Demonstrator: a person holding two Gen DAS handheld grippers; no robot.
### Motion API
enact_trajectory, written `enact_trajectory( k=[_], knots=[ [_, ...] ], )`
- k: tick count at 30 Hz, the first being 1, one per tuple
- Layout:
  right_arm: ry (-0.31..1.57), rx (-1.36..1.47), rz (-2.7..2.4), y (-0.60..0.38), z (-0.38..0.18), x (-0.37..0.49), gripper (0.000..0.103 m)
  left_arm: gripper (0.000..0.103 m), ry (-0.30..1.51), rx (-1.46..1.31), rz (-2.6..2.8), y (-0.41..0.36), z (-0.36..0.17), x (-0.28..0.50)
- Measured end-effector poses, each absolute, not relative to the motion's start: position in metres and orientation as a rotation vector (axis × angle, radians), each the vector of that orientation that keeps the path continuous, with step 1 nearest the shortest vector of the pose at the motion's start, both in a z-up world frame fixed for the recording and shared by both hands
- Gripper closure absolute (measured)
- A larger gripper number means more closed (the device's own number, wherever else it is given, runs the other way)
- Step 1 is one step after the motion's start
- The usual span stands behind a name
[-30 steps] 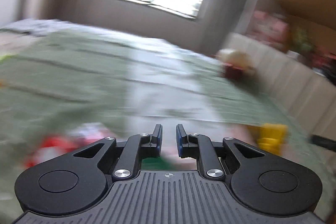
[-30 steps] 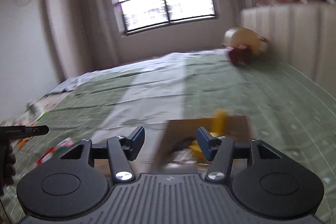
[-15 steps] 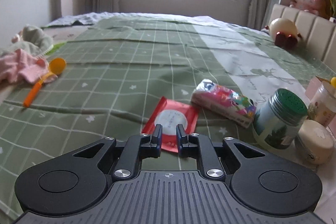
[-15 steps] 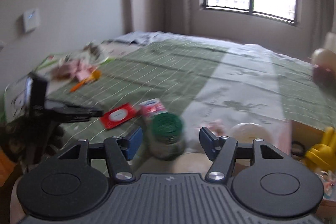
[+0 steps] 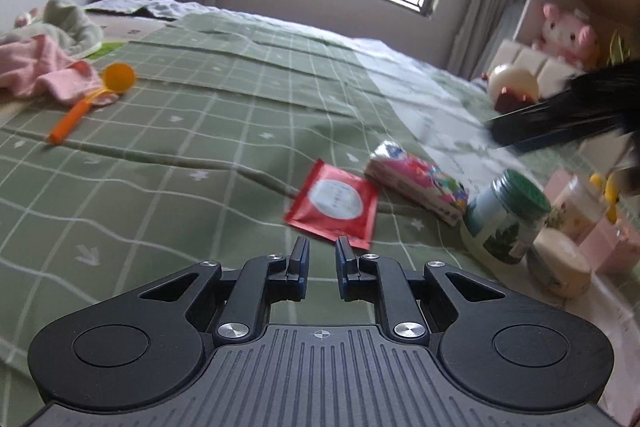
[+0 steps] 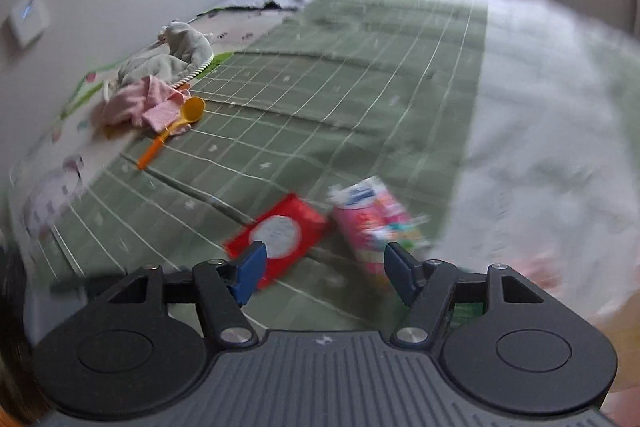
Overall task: Organize soft objects
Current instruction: 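Move both open grippers back toward the red packet and tissue pack, then lower the right gripper onto the red packet and close it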
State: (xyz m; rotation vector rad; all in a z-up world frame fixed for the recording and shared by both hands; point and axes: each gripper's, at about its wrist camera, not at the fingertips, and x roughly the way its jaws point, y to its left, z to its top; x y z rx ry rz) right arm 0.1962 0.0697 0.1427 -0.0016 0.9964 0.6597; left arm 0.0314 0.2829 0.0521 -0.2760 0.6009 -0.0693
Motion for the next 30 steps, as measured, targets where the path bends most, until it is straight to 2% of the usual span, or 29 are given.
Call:
enact_trajectory(
  k=[5,10,12,14,16,23,24,26,27,30],
  knots=[
    [1.16,0.169,0.591,0.114,0.089,0.21,0.037,0.087,0.566,-0.307,-0.037,0.305,0.055,0.01],
    [1.192,0.2,0.413,0.143,0.061,0.216,0.037,0.088,0.538,-0.36,-0.005,0.327,0.055,-0.011],
    [1.171,0.226,0.397,0.151,0.057,0.218,0.034,0.088,0.533,-0.375,-0.001,0.334,0.053,-0.016],
    [1.149,0.22,0.413,0.161,0.056,0.219,0.022,0.088,0.526,-0.388,0.001,0.339,0.052,-0.019],
    [1.136,0.171,0.412,0.175,0.053,0.219,0.017,0.088,0.521,-0.398,0.003,0.342,0.05,-0.02],
    [1.045,-0.042,0.364,0.202,0.05,0.222,0.013,0.088,0.526,-0.416,0.002,0.346,0.042,-0.022],
    [1.036,-0.051,0.369,0.203,0.051,0.222,0.014,0.088,0.526,-0.416,0.002,0.346,0.041,-0.023],
    [1.005,-0.078,0.413,0.2,0.056,0.218,0.038,0.088,0.525,-0.422,0.009,0.348,0.041,-0.023],
    [0.996,-0.086,0.446,0.195,0.06,0.214,0.046,0.088,0.524,-0.427,0.014,0.349,0.041,-0.023],
    [0.938,-0.083,0.569,0.171,0.077,0.189,0.051,0.088,0.519,-0.436,0.026,0.349,0.043,-0.022]
  ],
)
